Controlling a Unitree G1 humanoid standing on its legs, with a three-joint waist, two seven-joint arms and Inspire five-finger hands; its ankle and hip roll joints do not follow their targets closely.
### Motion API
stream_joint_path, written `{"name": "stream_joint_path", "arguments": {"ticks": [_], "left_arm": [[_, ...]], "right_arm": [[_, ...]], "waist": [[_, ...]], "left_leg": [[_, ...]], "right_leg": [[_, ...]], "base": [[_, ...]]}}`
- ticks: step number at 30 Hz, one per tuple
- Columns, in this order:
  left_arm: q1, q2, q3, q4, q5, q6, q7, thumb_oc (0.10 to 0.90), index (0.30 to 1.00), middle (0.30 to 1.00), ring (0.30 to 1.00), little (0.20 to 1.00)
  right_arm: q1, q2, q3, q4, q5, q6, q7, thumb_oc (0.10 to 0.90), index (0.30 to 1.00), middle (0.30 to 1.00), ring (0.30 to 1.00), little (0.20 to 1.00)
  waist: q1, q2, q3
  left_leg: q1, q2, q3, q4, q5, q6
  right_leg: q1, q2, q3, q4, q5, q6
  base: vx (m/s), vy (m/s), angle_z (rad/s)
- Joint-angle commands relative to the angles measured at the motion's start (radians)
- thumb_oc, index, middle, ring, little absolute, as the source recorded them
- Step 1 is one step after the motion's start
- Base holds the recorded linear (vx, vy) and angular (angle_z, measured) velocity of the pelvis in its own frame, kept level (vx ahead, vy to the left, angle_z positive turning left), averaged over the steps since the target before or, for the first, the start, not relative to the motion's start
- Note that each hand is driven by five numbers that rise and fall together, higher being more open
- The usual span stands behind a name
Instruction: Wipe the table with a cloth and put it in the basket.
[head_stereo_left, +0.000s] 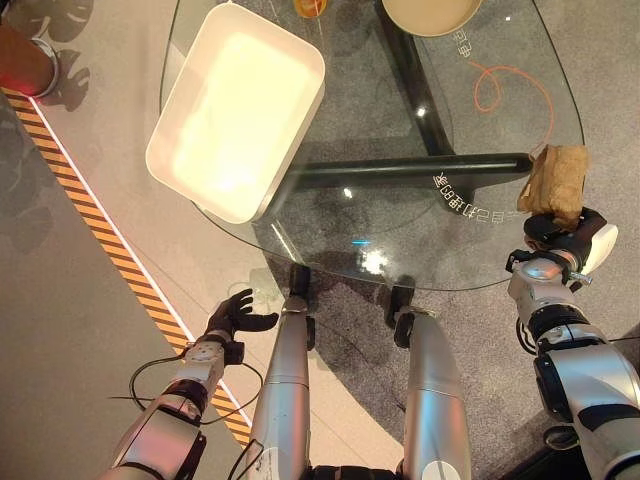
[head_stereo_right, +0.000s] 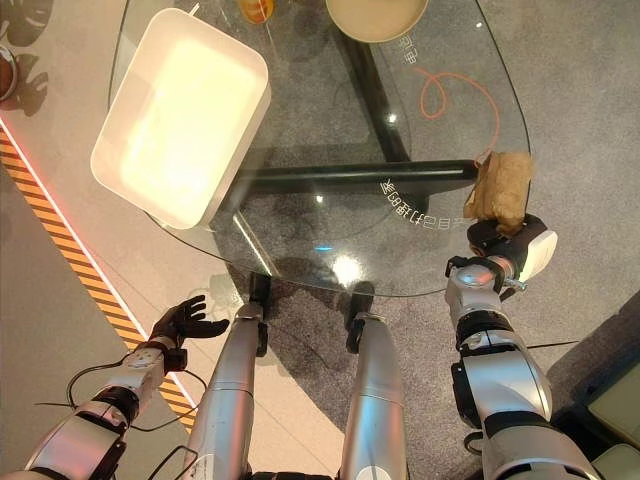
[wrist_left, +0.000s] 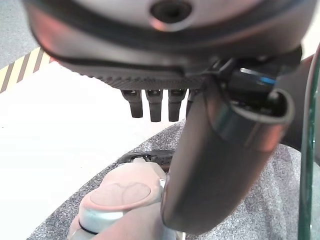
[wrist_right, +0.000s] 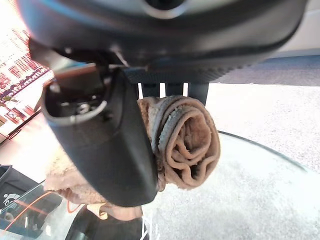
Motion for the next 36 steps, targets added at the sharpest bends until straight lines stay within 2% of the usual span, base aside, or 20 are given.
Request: {"name": "stream_joint_path", "arguments": {"ticks": [1,6,15,23,36], "left_arm": [[0.038,0.029,0.015,0.042,-0.007,-0.013,-0.009,0.8,0.9,0.9,0.9,0.9],[0.034,0.021,0.006,0.032,-0.013,-0.008,0.006,0.8,0.9,0.9,0.9,0.9],[0.028,0.022,0.004,0.032,-0.012,-0.006,0.009,0.8,0.9,0.9,0.9,0.9],[0.025,0.008,-0.01,0.032,-0.011,-0.011,0.012,0.8,0.9,0.9,0.9,0.9],[0.038,0.004,-0.013,0.007,-0.003,-0.009,0.028,0.8,0.9,0.9,0.9,0.9]], "right_arm": [[0.011,-0.098,0.023,-0.052,-0.101,-0.046,-0.065,0.1,0.3,0.3,0.3,0.2],[-0.01,-0.083,0.08,-0.098,-0.219,-0.016,-0.087,0.1,0.3,0.3,0.3,0.2],[-0.028,-0.068,0.133,-0.109,-0.281,0.006,-0.072,0.1,0.3,0.3,0.3,0.2],[-0.041,-0.053,0.187,-0.112,-0.358,-0.015,-0.038,0.1,0.3,0.3,0.3,0.2],[-0.038,-0.046,0.286,-0.25,-0.476,0.007,0.005,0.1,0.3,0.3,0.3,0.2]], "waist": [[0.001,0.021,-0.024],[0.002,0.023,-0.024],[0.004,0.027,-0.024],[0.006,0.028,-0.024],[0.003,0.022,-0.024]], "left_leg": [[0.025,-0.035,0.113,0.092,-0.114,0.11],[0.021,-0.037,0.114,0.088,-0.113,0.108],[0.015,-0.041,0.117,0.088,-0.112,0.107],[0.009,-0.043,0.119,0.094,-0.113,0.107],[0.01,-0.046,0.121,0.088,-0.108,0.106]], "right_leg": [[0.033,0.063,0.009,-0.059,0.062,-0.015],[0.03,0.066,0.01,-0.061,0.059,-0.017],[0.025,0.067,0.008,-0.063,0.056,-0.02],[0.021,0.067,0.008,-0.063,0.056,-0.021],[0.024,0.071,0.006,-0.076,0.059,-0.024]], "base": [[0.0,0.0,0.0],[0.0,0.0,0.0],[0.0,0.0,0.0],[0.0,0.0,0.0],[0.0,0.0,0.0]]}}
